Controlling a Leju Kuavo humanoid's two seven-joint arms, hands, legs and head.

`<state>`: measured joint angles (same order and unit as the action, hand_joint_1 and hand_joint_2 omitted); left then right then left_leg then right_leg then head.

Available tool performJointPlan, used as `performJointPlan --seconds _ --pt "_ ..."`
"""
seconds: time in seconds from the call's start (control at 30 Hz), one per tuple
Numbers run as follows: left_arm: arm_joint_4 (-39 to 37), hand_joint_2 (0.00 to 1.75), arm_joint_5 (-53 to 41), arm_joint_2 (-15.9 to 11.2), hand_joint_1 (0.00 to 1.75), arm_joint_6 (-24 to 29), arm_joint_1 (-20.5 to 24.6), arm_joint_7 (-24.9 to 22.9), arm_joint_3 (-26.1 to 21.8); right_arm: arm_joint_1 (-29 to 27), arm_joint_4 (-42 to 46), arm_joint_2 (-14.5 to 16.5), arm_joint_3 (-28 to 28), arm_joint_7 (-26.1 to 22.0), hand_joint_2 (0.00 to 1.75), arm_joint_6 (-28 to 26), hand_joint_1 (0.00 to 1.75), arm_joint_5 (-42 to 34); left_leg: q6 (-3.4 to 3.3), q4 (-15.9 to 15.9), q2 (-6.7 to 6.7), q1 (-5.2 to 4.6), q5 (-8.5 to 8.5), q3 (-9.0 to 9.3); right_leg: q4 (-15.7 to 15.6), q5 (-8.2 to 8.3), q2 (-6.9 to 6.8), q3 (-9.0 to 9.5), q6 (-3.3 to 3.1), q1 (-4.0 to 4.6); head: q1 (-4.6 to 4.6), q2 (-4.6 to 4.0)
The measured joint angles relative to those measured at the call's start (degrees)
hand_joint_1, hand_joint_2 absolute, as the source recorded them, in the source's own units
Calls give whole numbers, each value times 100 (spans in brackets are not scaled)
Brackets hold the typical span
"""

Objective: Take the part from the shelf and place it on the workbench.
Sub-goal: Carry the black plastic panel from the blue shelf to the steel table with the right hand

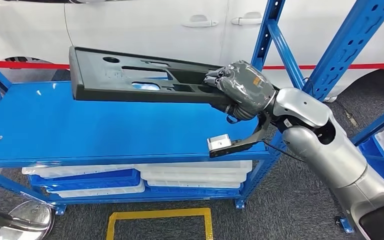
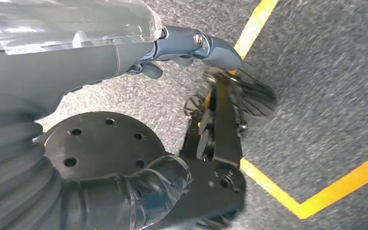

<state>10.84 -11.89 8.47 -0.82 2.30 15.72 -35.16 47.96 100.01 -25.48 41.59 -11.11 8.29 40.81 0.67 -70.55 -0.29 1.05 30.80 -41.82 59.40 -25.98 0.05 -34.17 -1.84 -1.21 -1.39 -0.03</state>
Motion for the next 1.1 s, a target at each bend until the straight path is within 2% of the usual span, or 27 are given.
performJointPlan --seconds 0.03,0.07,0.1,0.2,0.23,0.27,0.37,0.4,0.43,0.5,0.53,0.57,0.6,0.63,0.67,0.7,0.73,0.77,0.83,0.87,0.9,0.93,0.97,1.0,1.03,1.07,1.1 --pt "0 175 -2 0 0 2 2 -3 -2 -4 -9 -3 0 -8 175 2 175 -7 8 -313 1 3 147 -73 5 43 -3 -63 -6 13 0 1" --pt "0 175 -5 -1 0 5 4 -5 -4 -6 -18 -4 0 -15 175 3 175 -13 7 -446 1 3 180 -54 13 83 -5 -122 -4 26 0 1" --pt "0 175 -7 -2 0 8 7 -7 -7 -8 -25 -7 0 -23 175 3 175 -21 -8 -351 1 1 114 83 22 119 -4 -176 3 36 0 0" --pt "3 175 -10 -13 0 20 16 -10 -14 -7 -33 -31 -1 -27 175 1 175 -33 -112 757 1 -36 -178 883 51 210 -6 -290 52 55 -1 0" --pt "5 175 -11 -18 0 21 18 -11 -15 -9 -36 -42 -1 -26 175 -1 175 -35 -142 1014 -1 -58 -224 1048 53 239 -11 -306 82 53 -2 0" --pt "7 175 -11 -22 0 21 19 -11 -16 -11 -39 -52 -2 -26 175 -2 175 -36 -163 1138 -2 -78 -230 1106 51 269 -17 -313 118 49 -3 0" --pt "7 175 -11 -19 0 21 21 -14 -19 -39 -47 -74 -2 -27 175 -12 175 -39 -242 1231 11 -78 -362 1057 23 339 -14 -342 232 47 -5 1" --pt "7 175 -12 -17 0 22 26 -16 -21 -56 -50 -87 -2 -32 175 -20 175 -39 -287 1268 26 -63 -430 1025 92 241 -9 -386 256 47 -8 1" --pt "7 175 -13 -15 0 26 30 -19 -23 -78 -54 -103 -2 -36 175 -33 175 -38 -327 1305 40 -47 -502 977 277 44 -4 -465 276 45 -13 1" --pt "7 175 -15 -16 0 35 35 -24 -32 -151 -64 -138 -2 -46 175 -79 175 -32 -375 1320 50 -46 -619 848 948 -492 -4 -682 301 30 -18 1" --pt "7 175 -17 -17 0 40 33 -27 -38 -205 -71 -151 -2 -50 175 -109 175 -23 -377 1312 50 -49 -670 772 1288 -665 -4 -760 318 26 -17 1" --pt "7 175 -19 -17 0 43 32 -31 -46 -262 -78 -162 -2 -57 175 -136 175 -11 -375 1298 50 -52 -719 696 1495 -709 -4 -765 331 25 -17 1" --pt "7 175 -20 -16 0 47 31 -36 -54 -312 -83 -174 -2 -66 175 -157 175 4 -366 1277 50 -53 -764 616 1513 -640 -4 -675 336 25 -17 1" --pt "7 175 -20 -14 0 57 31 -40 -62 -348 -86 -184 -2 -75 175 -177 175 20 -354 1250 51 -53 -804 538 1314 -500 -5 -475 332 25 -17 1" --pt "7 175 -25 -10 0 72 33 -45 -68 -373 -86 -193 -3 -86 175 -202 175 40 -336 1217 51 -53 -840 469 949 -384 -5 -186 314 27 -17 1" --pt "7 175 -35 -4 0 87 36 -52 -74 -394 -86 -201 -5 -101 175 -236 175 61 -312 1185 49 -61 -872 410 534 -347 -6 100 288 42 -16 1" --pt "7 175 -47 1 0 102 37 -63 -79 -431 -86 -210 -14 -120 175 -283 175 82 -284 1168 49 -65 -906 380 222 -335 -4 310 257 59 -13 1" --pt "7 175 -62 4 0 111 39 -77 -86 -477 -86 -224 -29 -148 175 -335 175 103 -252 1158 46 -68 -941 366 21 -363 -3 427 226 79 -14 1" --pt "7 175 -91 7 0 118 33 -104 -100 -581 -88 -250 -61 -200 175 -413 175 128 -183 1184 40 -73 -1025 356 -44 -316 -3 414 164 93 -14 1" --pt "7 175 -102 7 0 120 30 -114 -105 -615 -90 -258 -70 -216 175 -432 175 135 -149 1170 33 -70 -1011 334 -72 -267 -11 386 129 79 -16 1" --pt "7 175 -110 7 0 121 26 -121 -109 -642 -91 -260 -75 -222 175 -438 175 139 -117 1102 28 -67 -908 287 -87 -201 -19 340 83 61 -12 1" --pt "7 175 -115 7 0 123 21 -131 -111 -667 -92 -261 -80 -225 175 -442 175 148 -86 936 24 -63 -704 216 -108 -128 -27 284 40 40 -9 1" --pt "7 175 -121 7 0 127 23 -144 -112 -696 -93 -261 -91 -227 175 -446 175 164 -61 645 22 -46 -410 121 -113 -59 -34 210 13 33 -4 1" --pt "7 175 -129 8 0 131 24 -158 -113 -741 -93 -261 -107 -230 175 -454 175 186 -36 283 24 -37 -123 20 -109 4 -36 126 -5 32 -1 1" --pt "7 175 -140 9 0 134 25 -171 -114 -804 -94 -263 -132 -238 175 -472 175 211 -13 -82 25 -27 79 -53 -100 67 -37 38 -2 33 1 1" --pt "7 175 -154 10 0 137 27 -180 -114 -886 -96 -271 -164 -253 175 -504 175 235 5 -354 26 -20 154 -69 -88 130 -41 -55 8 34 1 1" --pt "7 175 -167 10 0 133 29 -183 -115 -978 -98 -282 -199 -275 175 -547 175 257 16 -451 27 -14 100 1 -72 187 -44 -145 22 33 1 1"
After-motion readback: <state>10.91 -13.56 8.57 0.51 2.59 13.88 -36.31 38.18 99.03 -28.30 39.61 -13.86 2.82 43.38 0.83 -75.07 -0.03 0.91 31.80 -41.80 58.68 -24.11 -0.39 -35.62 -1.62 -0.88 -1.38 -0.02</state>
